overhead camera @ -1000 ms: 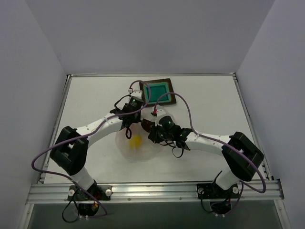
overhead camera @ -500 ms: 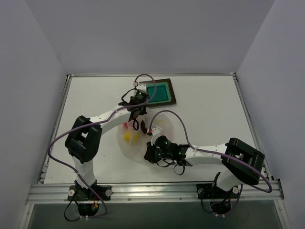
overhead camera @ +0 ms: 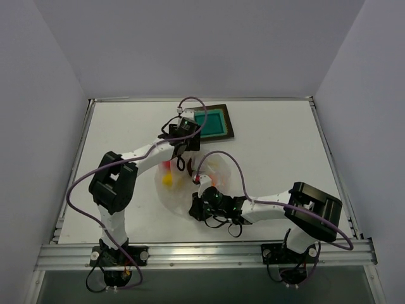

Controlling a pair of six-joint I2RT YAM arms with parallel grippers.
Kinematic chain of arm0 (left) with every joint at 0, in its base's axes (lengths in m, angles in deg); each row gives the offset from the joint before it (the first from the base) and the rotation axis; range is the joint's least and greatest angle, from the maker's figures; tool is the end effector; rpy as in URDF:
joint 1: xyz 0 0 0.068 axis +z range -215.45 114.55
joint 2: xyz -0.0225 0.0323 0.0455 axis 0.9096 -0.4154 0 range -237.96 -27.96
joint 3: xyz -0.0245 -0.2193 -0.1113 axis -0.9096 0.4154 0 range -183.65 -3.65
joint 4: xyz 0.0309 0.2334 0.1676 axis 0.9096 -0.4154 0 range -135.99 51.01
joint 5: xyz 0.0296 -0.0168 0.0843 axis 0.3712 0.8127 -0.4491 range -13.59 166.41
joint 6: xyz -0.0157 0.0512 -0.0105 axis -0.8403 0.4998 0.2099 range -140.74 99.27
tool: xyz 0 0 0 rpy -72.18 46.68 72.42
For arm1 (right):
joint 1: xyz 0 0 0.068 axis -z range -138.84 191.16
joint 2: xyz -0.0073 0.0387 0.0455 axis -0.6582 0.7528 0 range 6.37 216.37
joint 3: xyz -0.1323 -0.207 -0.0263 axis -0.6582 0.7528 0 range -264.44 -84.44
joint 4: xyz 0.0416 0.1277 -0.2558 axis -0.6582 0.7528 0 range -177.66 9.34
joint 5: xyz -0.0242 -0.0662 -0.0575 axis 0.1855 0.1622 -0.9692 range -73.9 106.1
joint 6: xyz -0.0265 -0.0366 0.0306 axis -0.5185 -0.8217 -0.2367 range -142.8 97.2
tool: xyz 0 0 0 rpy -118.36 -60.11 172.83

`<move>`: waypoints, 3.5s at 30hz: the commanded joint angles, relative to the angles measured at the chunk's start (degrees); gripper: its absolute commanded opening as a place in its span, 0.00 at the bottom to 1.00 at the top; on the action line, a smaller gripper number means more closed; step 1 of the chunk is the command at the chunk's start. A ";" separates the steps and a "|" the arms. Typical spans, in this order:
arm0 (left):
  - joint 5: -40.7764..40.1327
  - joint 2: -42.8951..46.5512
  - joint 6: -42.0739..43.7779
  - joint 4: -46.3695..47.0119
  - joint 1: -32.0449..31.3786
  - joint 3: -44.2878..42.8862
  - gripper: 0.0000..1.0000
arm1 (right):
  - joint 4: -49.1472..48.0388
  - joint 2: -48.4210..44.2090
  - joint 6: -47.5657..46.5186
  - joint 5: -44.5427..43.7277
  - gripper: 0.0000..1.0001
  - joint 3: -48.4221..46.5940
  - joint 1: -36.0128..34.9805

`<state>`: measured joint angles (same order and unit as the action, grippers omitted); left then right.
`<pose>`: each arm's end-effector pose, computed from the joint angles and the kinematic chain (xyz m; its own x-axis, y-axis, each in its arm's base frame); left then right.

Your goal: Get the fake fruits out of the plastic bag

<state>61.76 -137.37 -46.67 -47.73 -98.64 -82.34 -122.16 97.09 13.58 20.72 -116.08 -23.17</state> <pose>0.3815 -0.2384 0.1795 -0.6383 -0.0881 -0.7648 0.0967 0.9764 -0.1932 0.1341 0.2859 0.1005 -0.6967 -0.0850 -0.7123 -0.6420 0.5169 0.5663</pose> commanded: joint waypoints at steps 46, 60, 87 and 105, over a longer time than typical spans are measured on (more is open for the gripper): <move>-14.80 57.89 -8.87 -3.58 -10.23 45.28 0.02 | 7.08 -16.00 4.66 -11.22 0.00 5.89 5.54; -6.44 70.38 -9.49 6.36 -8.82 55.41 0.02 | 27.29 -38.41 -1.13 -9.64 0.67 -3.86 3.69; -4.42 83.04 -11.42 0.65 -9.00 61.99 0.02 | 13.32 10.17 -13.62 -2.70 0.79 -28.21 6.42; -4.24 86.99 -12.56 -6.03 -8.91 61.91 0.02 | 11.31 20.73 -12.65 2.51 0.85 -33.32 7.56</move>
<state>57.15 -50.09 -58.14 -52.01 -107.58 -18.80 -108.15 117.57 0.23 23.50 -148.67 -15.89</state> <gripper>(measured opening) 0.028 0.899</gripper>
